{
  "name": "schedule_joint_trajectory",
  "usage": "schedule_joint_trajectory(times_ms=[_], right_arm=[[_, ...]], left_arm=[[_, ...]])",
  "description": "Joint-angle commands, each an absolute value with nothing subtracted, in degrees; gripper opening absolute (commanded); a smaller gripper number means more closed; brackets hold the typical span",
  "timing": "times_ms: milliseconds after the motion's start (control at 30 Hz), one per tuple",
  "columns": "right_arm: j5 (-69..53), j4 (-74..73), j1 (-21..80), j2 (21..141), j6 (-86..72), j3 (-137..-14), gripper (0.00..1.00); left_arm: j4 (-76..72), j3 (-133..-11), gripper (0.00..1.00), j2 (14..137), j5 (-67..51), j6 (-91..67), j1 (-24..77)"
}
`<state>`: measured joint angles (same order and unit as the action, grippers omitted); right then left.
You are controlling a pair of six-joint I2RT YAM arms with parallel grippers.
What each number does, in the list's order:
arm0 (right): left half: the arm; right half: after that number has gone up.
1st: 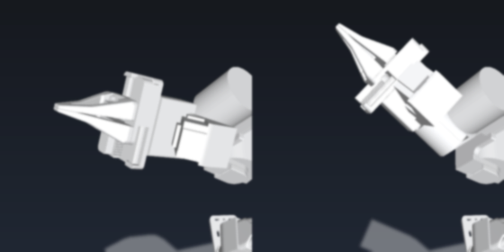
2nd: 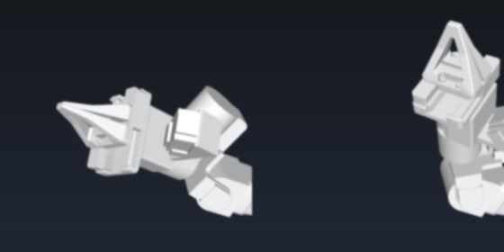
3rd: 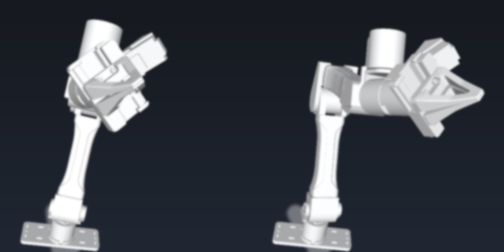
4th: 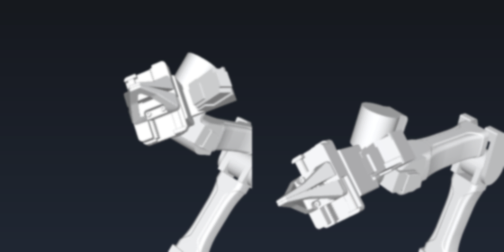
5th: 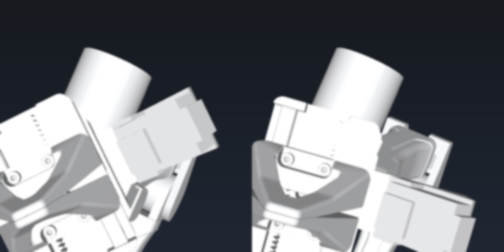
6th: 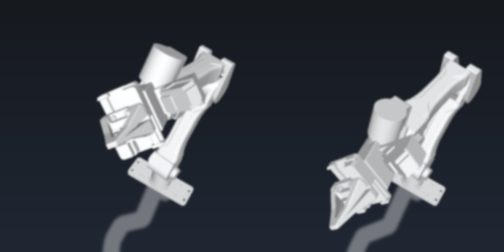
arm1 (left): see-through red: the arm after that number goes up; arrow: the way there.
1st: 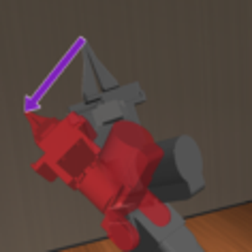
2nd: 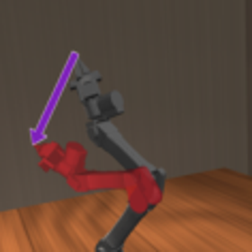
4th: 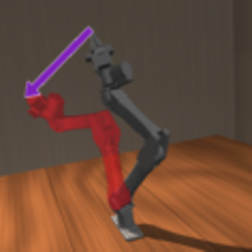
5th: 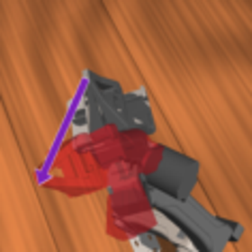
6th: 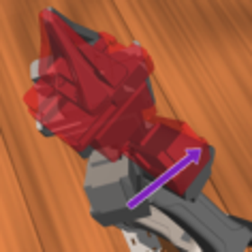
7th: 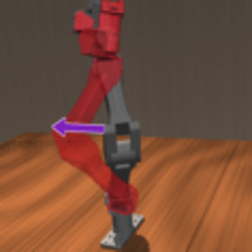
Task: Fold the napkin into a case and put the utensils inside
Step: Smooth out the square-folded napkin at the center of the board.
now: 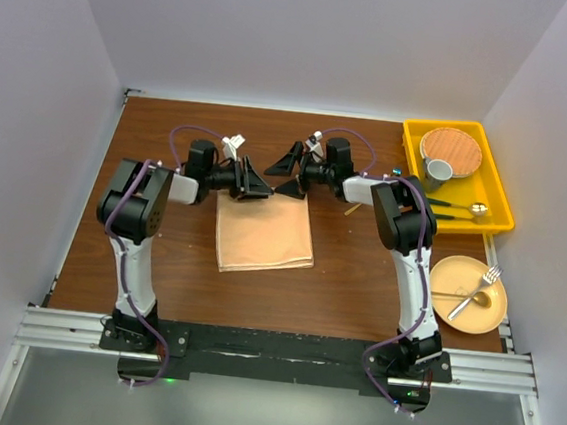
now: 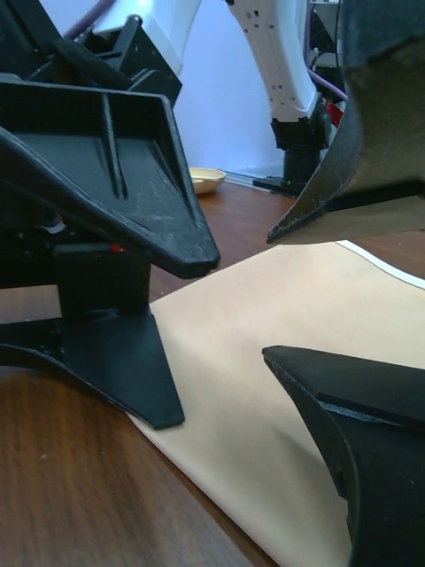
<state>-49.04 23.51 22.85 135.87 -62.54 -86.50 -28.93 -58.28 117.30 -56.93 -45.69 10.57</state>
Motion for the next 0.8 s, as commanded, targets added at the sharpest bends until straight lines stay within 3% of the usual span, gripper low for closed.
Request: schedule_joint_trajectory(times_ms=[0,267,767], right_arm=[[-45.97,18.37,22.24,138.34,-58.97,-84.11,0.98],[-44.65,15.56,21.97,138.69,-57.40,-83.23,0.98],[-44.82,13.09,21.00,139.04,-55.01,-83.23,0.98]], left_arm=[[-37.00,-59.68,0.54,120.31,-54.76,-51.77,10.64],[-36.22,-56.26,0.56,124.54,-53.70,-51.86,6.34],[-17.67,-55.45,0.58,121.38,-58.87,-37.63,-5.80]])
